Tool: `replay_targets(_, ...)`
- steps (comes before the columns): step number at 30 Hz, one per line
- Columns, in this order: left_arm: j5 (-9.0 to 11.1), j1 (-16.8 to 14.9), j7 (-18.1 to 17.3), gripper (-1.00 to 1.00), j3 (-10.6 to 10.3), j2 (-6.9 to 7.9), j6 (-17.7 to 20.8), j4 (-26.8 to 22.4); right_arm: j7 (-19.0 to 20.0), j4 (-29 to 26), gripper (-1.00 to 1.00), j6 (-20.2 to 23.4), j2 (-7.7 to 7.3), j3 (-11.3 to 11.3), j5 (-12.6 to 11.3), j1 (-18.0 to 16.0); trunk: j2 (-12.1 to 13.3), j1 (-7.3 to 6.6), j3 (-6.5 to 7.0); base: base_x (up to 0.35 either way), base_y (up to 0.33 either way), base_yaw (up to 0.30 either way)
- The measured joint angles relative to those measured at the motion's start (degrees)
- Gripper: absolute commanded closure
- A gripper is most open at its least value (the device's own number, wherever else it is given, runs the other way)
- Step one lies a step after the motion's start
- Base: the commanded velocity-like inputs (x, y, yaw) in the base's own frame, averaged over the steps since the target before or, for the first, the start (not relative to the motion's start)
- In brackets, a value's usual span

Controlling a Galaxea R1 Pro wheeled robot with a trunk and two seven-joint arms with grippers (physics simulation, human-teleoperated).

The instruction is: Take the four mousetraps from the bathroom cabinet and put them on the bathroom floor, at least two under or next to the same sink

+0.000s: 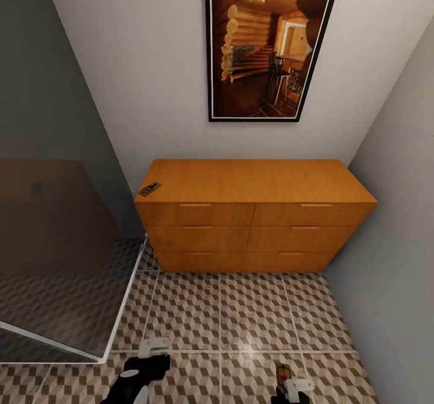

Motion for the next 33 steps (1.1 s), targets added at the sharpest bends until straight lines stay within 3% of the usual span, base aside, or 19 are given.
replay_targets(4,0.01,0.0,0.09,-1.0,0.02,-0.06,1.28,-1.29,0.0,0.0,1.0,0.0,-0.06,0.0,0.0,0.0,0.0,0.0,0.0,0.0,0.0,0.0)
replay_targets(5,0.16,0.02,0.12,-1.0,-0.03,-0.06,17.63,-10.46,0.0,0.0,1.0,0.0,-0.06,0.0,0.0,0.0,0.01,0.0,-0.01,0.0,0.0,0.0)
replay_targets(6,-0.07,-0.01,0.14,-1.0,-0.06,-0.06,19.7,-17.41,0.0,0.0,1.0,0.0,-0.07,0.0,0.0,0.0,-0.01,-0.01,0.01,0.0,0.0,0.0)
replay_targets(11,-0.02,0.0,0.18,-1.0,-0.03,-0.14,22.48,-18.93,0.0,0.0,1.0,0.01,-0.07,0.0,0.0,0.0,0.0,0.0,0.0,0.0,0.0,0.0)
replay_targets(23,-0.05,-0.05,0.2,-1.0,-0.03,-0.31,23.4,-20.55,-0.01,0.0,1.0,0.0,-0.07,0.0,0.0,0.0,0.0,0.0,0.0,0.0,0.0,0.0)
replay_targets(25,-0.06,-0.06,0.24,-1.0,0.05,-0.33,25.1,-21.31,-0.01,0.0,1.0,0.02,-0.07,0.0,0.0,0.0,0.0,0.0,0.0,0.0,0.0,0.0)
replay_targets(29,0.01,-0.07,0.35,-1.0,0.06,-0.79,32.34,-23.93,-0.01,0.0,1.0,0.01,-0.07,0.0,0.0,0.0,0.0,0.0,0.0,0.0,0.0,0.0)
replay_targets(33,-0.1,-0.09,0.35,-1.0,0.04,-1.61,34.07,-25.6,0.0,0.0,1.0,0.0,-0.04,0.0,0.0,0.0,0.0,0.0,0.0,0.0,0.0,0.0)
